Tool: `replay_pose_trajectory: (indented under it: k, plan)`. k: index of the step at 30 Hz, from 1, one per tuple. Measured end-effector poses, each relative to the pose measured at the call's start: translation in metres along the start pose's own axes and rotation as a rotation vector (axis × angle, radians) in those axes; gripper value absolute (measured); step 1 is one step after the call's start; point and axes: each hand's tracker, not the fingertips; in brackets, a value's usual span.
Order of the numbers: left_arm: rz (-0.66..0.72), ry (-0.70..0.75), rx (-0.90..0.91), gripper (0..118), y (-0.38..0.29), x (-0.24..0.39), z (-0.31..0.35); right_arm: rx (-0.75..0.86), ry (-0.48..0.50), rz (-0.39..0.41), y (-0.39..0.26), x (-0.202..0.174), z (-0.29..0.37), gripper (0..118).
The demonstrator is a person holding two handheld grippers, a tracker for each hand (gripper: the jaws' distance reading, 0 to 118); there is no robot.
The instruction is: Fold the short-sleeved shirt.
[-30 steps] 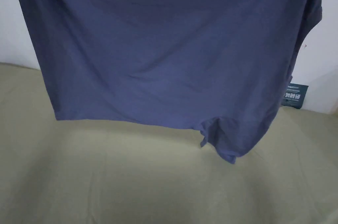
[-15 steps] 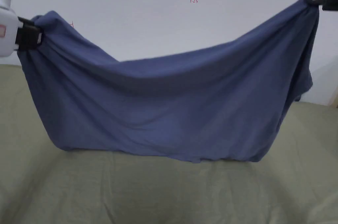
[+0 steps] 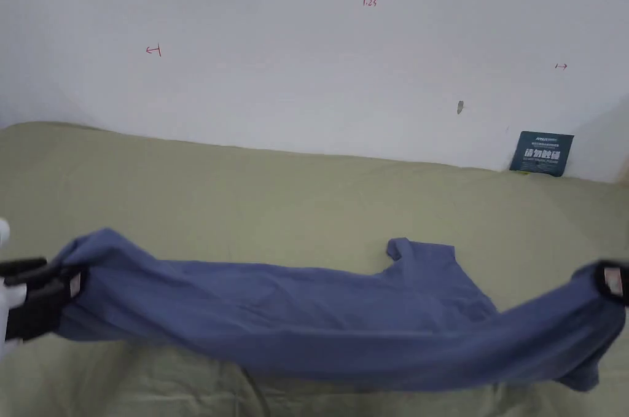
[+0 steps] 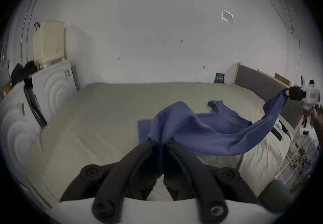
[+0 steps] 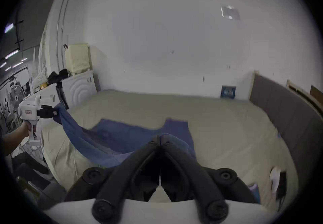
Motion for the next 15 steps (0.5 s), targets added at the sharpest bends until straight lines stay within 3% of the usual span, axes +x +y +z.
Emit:
replay_pose_trajectory:
  k: [4, 6, 7, 8, 9, 10, 13, 15]
  plan:
    - [0.053, -0.007, -0.084, 4, -0.058, -0.003, 0.003, -0.109, -0.006, -0.088, -0.060, -0.002, 0.010, 0]
    - [0.077, -0.015, -0.119, 14, -0.082, -0.007, 0.004, -0.157, 0.005, -0.114, -0.083, 0.002, 0.012, 3]
    - [0.103, -0.002, -0.148, 25, -0.092, -0.010, 0.004, -0.200, 0.026, -0.135, -0.092, 0.004, 0.013, 11]
    - [0.118, 0.005, -0.194, 61, -0.100, -0.014, 0.003, -0.250, 0.042, -0.155, -0.099, 0.006, 0.014, 43]
    - [0.144, 0.051, -0.220, 87, -0.105, -0.016, 0.005, -0.282, 0.042, -0.172, -0.103, 0.009, 0.016, 72]
    - [0.183, 0.074, -0.220, 101, -0.110, -0.020, 0.011, -0.303, 0.061, -0.185, -0.107, 0.009, 0.018, 87]
    - [0.252, 0.056, -0.208, 102, -0.110, -0.027, 0.037, -0.250, 0.048, -0.228, -0.107, 0.010, 0.039, 89]
    - [0.215, 0.109, -0.197, 102, -0.097, -0.018, 0.052, -0.231, -0.052, -0.152, -0.097, -0.002, 0.047, 89]
